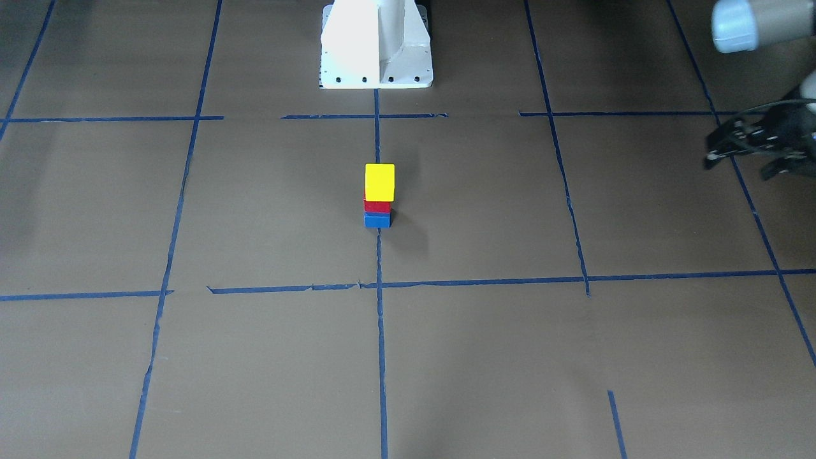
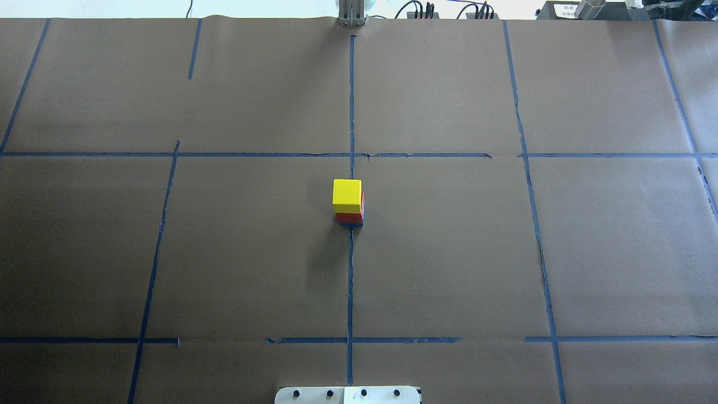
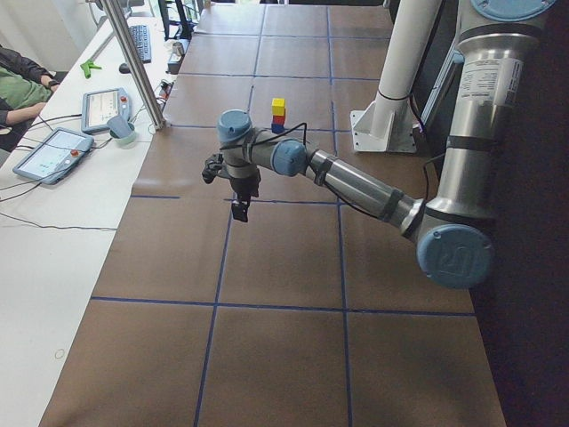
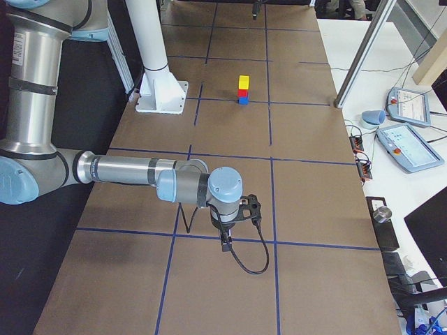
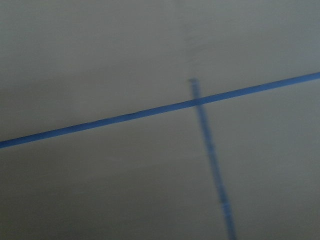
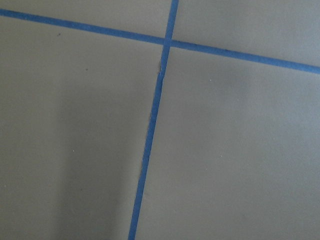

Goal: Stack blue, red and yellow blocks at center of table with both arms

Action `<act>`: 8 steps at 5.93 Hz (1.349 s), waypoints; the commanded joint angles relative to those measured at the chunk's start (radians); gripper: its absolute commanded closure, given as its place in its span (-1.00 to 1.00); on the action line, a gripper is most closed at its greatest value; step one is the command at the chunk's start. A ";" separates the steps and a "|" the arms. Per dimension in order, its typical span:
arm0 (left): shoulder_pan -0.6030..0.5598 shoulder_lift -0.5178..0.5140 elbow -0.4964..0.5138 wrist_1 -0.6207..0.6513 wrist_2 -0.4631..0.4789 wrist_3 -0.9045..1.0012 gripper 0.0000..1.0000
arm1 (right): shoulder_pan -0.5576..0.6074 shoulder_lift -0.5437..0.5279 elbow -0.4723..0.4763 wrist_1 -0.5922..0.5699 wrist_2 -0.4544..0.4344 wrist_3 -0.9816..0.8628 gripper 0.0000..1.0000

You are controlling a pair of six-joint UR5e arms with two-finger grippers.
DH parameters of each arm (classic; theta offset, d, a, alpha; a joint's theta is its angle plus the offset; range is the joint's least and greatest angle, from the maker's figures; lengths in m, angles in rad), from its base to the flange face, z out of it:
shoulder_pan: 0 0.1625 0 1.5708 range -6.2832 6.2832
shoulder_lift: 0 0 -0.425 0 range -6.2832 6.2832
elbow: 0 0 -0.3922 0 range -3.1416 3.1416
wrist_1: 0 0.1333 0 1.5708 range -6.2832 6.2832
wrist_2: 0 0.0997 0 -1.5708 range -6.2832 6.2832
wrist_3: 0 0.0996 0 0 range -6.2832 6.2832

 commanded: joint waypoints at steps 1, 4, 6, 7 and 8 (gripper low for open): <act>-0.148 0.131 0.050 0.001 -0.013 0.146 -1.00 | -0.009 0.022 -0.003 0.001 0.000 0.019 -1.00; -0.173 0.206 0.089 -0.010 -0.013 0.152 -1.00 | -0.010 0.022 -0.001 0.002 0.000 0.019 -1.00; -0.173 0.199 0.086 -0.013 0.003 0.146 -1.00 | -0.010 0.020 -0.001 0.002 0.002 0.019 -1.00; -0.172 0.193 0.093 -0.026 -0.003 0.143 -1.00 | -0.010 0.020 -0.001 0.002 0.002 0.018 -1.00; -0.172 0.192 0.072 -0.025 0.003 0.144 -1.00 | -0.010 0.020 -0.001 0.002 0.002 0.018 -1.00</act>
